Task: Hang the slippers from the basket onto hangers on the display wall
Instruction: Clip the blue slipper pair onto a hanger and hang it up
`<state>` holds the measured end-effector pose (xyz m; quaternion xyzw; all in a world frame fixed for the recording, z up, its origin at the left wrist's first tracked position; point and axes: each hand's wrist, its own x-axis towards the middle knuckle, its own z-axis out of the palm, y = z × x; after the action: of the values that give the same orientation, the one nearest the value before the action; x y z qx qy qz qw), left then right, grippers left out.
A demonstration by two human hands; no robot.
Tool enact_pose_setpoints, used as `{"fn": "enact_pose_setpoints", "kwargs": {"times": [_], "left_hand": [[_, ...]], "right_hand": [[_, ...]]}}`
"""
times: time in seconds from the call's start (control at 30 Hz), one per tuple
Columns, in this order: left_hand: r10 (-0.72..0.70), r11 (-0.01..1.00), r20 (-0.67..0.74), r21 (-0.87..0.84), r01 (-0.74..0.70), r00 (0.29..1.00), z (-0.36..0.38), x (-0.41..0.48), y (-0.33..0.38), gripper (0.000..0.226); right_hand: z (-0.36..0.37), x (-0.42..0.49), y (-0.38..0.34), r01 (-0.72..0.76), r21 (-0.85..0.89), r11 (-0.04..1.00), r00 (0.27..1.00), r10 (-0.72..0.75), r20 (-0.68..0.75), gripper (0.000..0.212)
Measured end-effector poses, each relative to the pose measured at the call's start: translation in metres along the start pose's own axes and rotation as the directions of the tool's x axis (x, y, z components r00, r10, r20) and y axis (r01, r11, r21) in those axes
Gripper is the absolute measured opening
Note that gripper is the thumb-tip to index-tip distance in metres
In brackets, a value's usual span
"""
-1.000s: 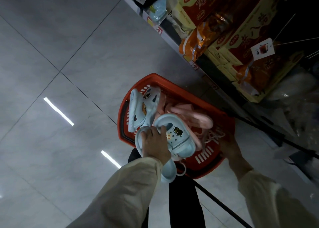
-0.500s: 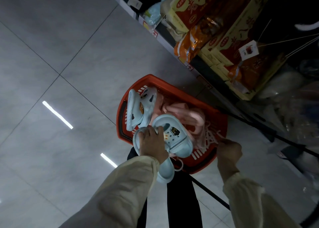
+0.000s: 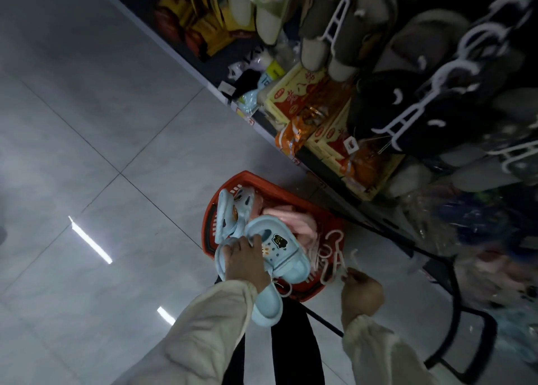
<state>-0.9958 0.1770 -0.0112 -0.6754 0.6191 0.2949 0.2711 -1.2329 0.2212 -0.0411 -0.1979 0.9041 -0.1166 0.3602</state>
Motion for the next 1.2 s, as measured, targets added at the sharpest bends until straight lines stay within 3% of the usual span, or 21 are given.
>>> {"fn": "enact_pose_setpoints", "kwargs": {"times": [0.23, 0.57, 0.7, 0.83, 0.97, 1.1, 1.2], "left_hand": [[-0.017, 1.0, -0.05, -0.005, 0.017, 0.999, -0.075, -0.065, 0.0, 0.071], [0.029, 0.999, -0.256, -0.028, -0.038, 0.966, -0.19, -0.122, 0.006, 0.066], [0.085, 0.996, -0.308, 0.008, -0.087, 0.947, -0.237, -0.146, 0.009, 0.065], [0.171, 0.985, -0.371, 0.05, -0.164, 0.913, -0.286, -0.181, 0.01, 0.066], [0.27, 0.961, -0.475, 0.079, -0.265, 0.837, -0.33, -0.227, 0.011, 0.068], [0.344, 0.937, -0.587, 0.169, -0.304, 0.733, -0.368, -0.276, 0.014, 0.07], [0.377, 0.922, -0.657, 0.2, -0.331, 0.653, -0.388, -0.308, 0.02, 0.058]], "right_hand": [[-0.088, -0.083, -0.074, 0.009, 0.191, 0.981, 0.999, -0.018, 0.046, 0.016], [-0.178, -0.156, -0.157, 0.244, 0.407, 0.88, 0.963, -0.27, 0.008, 0.025], [-0.189, -0.144, -0.164, 0.327, 0.515, 0.792, 0.92, -0.391, 0.018, 0.03], [-0.253, -0.212, -0.206, 0.3, 0.72, 0.626, 0.875, -0.481, 0.054, 0.025], [-0.307, -0.256, -0.225, 0.329, 0.804, 0.495, 0.741, -0.663, 0.105, 0.041], [-0.34, -0.281, -0.226, 0.451, 0.754, 0.477, 0.603, -0.786, 0.137, 0.05], [-0.359, -0.294, -0.226, 0.559, 0.696, 0.451, 0.479, -0.861, 0.174, 0.05]]}}
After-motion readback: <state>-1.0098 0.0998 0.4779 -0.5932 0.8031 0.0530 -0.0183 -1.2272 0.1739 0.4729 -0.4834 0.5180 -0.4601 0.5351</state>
